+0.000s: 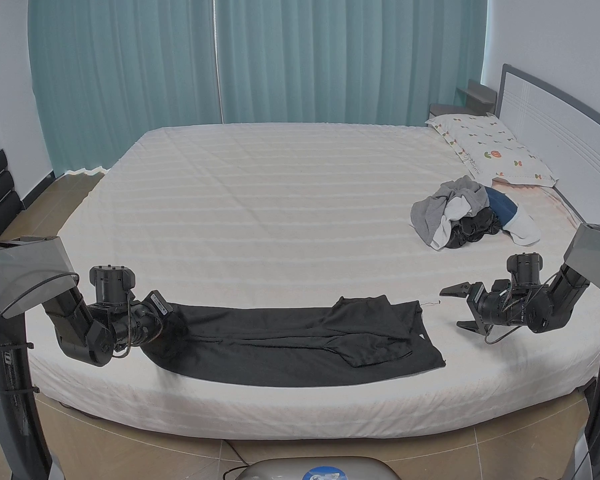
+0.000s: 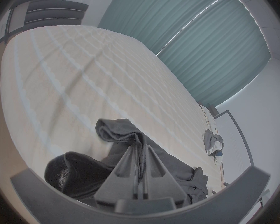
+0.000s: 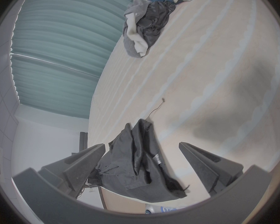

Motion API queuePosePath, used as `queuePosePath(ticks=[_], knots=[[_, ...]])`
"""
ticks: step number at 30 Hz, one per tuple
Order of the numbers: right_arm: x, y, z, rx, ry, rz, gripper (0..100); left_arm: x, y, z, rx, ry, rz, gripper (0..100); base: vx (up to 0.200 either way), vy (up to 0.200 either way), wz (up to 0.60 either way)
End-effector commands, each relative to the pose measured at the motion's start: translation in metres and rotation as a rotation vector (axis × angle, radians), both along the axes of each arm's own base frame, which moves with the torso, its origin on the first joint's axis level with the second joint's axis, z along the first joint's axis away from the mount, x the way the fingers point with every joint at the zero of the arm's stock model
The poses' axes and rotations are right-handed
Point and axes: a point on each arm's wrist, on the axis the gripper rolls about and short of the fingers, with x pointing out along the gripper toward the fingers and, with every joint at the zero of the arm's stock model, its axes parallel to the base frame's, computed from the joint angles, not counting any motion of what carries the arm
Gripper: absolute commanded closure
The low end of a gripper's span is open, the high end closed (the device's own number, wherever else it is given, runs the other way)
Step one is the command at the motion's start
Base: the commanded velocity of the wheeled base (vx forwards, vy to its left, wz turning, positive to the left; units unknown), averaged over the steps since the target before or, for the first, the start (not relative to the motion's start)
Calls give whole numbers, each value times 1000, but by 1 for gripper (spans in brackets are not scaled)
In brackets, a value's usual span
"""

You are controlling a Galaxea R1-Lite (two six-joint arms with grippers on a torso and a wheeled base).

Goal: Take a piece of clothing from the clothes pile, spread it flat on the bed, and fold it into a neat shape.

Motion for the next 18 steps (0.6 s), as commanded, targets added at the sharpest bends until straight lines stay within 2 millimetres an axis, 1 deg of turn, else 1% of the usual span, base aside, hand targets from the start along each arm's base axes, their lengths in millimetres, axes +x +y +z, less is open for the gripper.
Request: queuePosePath(ticks=[1, 3, 4, 10, 11, 12, 15, 18], knots=[[0, 1, 0, 1, 1, 2, 0, -1, -7, 4, 9, -7, -3, 100, 0, -200, 0], [0, 1, 0, 1, 1, 2, 0, -2, -10, 5, 15, -1, -3, 100, 0, -200, 0], [0, 1, 0, 1, 1, 2, 0, -3, -17, 6, 29, 9, -4, 100, 0, -200, 0], [-1, 1, 0, 1, 2, 4, 0, -6, -37, 11, 57, 44, -25, 100, 0, -200, 0], [-1, 1, 0, 1, 2, 4, 0, -6, -37, 11, 57, 44, -25, 100, 0, -200, 0], [-2, 1, -1, 0, 5, 4, 0, -5, -45, 9, 72, 58, -31, 100, 0, -200, 0], [-2, 1, -1, -1, 5, 3, 0, -2, -51, 12, 86, 54, -10, 100, 0, -200, 0], [-2, 1, -1, -1, 6, 3, 0, -3, -61, 13, 89, 81, -29, 100, 0, -200, 0]])
